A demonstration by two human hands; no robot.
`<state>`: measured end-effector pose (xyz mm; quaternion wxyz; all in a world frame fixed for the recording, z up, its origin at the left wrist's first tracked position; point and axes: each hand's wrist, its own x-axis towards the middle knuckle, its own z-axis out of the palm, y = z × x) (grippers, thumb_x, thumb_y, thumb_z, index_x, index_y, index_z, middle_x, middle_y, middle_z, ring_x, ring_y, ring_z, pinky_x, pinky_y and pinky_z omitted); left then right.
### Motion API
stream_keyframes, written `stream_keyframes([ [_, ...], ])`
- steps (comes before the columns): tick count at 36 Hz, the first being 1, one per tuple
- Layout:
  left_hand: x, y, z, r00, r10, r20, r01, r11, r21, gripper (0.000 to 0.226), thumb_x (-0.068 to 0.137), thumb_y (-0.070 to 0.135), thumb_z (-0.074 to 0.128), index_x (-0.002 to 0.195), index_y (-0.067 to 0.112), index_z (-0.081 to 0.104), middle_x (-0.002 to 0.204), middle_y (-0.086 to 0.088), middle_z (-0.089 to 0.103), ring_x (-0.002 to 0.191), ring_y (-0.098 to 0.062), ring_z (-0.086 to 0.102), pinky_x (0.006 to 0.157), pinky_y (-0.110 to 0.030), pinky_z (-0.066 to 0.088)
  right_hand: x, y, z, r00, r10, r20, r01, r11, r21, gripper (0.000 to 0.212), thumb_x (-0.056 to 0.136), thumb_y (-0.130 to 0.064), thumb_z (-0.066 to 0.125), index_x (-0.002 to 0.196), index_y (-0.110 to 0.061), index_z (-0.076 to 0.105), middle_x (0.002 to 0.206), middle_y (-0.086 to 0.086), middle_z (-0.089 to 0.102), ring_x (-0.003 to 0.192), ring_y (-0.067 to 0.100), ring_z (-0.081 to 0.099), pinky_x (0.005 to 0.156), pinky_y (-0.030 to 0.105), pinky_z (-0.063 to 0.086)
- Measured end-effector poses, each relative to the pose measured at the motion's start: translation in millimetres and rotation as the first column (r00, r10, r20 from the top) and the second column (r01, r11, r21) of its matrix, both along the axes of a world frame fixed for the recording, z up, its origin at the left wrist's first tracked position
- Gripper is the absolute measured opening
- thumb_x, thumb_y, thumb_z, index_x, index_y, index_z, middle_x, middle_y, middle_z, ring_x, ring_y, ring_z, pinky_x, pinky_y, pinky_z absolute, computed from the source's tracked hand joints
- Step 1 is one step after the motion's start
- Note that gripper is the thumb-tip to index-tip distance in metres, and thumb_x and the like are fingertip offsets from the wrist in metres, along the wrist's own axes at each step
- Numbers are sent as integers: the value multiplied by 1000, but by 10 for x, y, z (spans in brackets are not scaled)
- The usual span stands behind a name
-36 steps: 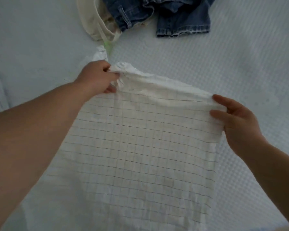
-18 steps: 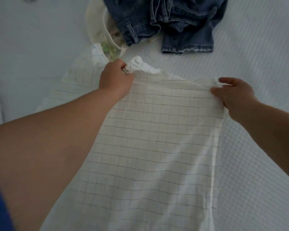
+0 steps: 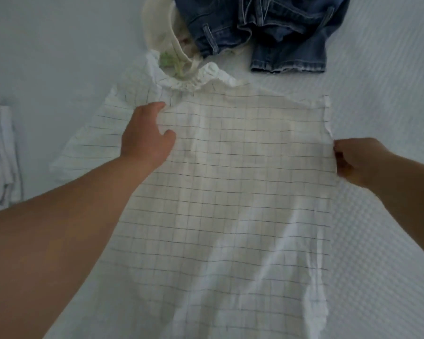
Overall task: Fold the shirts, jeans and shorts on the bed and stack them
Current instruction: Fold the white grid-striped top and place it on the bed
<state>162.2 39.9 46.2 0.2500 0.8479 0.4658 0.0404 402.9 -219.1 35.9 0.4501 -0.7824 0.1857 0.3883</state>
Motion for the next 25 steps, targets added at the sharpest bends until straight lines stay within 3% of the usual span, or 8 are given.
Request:
stream_keyframes([
  [3, -299, -73, 1, 995, 58, -81, -63, 996, -57, 49, 87, 24, 56, 135, 22, 46, 139, -2, 44, 122, -21, 46, 96, -33, 36, -142, -136, 123, 971, 140, -195, -127, 989, 76, 6, 83, 1, 59, 82, 0, 64, 70, 9, 72, 58, 16, 70, 45, 23, 53],
  [7, -409, -475, 0, 967, -246, -70, 233, 960, -157, 48, 90, 27, 55, 137, 24, 47, 147, 2, 38, 134, -18, 34, 108, -35, 26, -245, -255, 218, 906, 343, -249, -353, 936, 4, 5, 85, -3, 61, 84, -5, 64, 66, 4, 70, 54, 12, 66, 47, 23, 54],
  [10, -335, -729, -67, 913, -384, -137, 357, 915, -187, 54, 92, 34, 53, 143, 26, 37, 155, -1, 24, 143, -19, 15, 115, -44, 14, -360, -232, 264, 781, 581, -231, -619, 770, -156, 17, 89, 2, 49, 83, -13, 53, 69, 1, 56, 57, 10, 54, 43, 18, 48],
  [14, -254, -734, -207, 870, -366, -329, 332, 930, -156, 64, 93, 44, 46, 149, 28, 20, 159, -1, 7, 146, -22, 0, 113, -54, 7, -594, -146, 225, 599, 782, -174, -795, 552, -253, 24, 87, 1, 50, 69, -14, 53, 61, -1, 54, 50, 8, 49, 39, 15, 41],
  [16, -259, -690, -266, 868, -340, -362, 309, 940, -142, 65, 92, 45, 45, 149, 28, 18, 159, 0, 5, 146, -22, -1, 112, -57, 6, -655, -190, 195, 699, 713, -46, -706, 680, -198, 21, 86, 1, 52, 73, -14, 61, 60, 0, 59, 52, 11, 53, 42, 16, 41],
  [19, -307, -663, -326, 840, -359, -407, 329, 933, -144, 69, 91, 49, 45, 149, 31, 13, 159, 2, -1, 145, -20, -3, 111, -59, 5, -656, -392, 218, 913, 407, -5, -406, 912, 60, 22, 87, -4, 55, 78, -21, 66, 65, -6, 71, 58, 9, 67, 46, 16, 49],
  [21, -325, -648, -366, 831, -362, -423, 333, 932, -143, 72, 90, 52, 44, 149, 33, 9, 159, 3, -5, 145, -20, -6, 111, -60, 4, -663, -526, 200, 948, 315, -41, -309, 945, 109, 19, 88, -6, 54, 84, -19, 67, 70, -4, 73, 61, 12, 69, 49, 20, 52],
  [25, -291, -660, -397, 833, -336, -440, 309, 942, -134, 74, 90, 51, 46, 149, 32, 7, 159, 4, -6, 145, -20, -6, 109, -63, 3, -770, -657, 87, 939, 331, -97, -323, 942, 92, 15, 88, -7, 57, 86, -17, 68, 69, -2, 73, 62, 14, 69, 51, 23, 53],
])
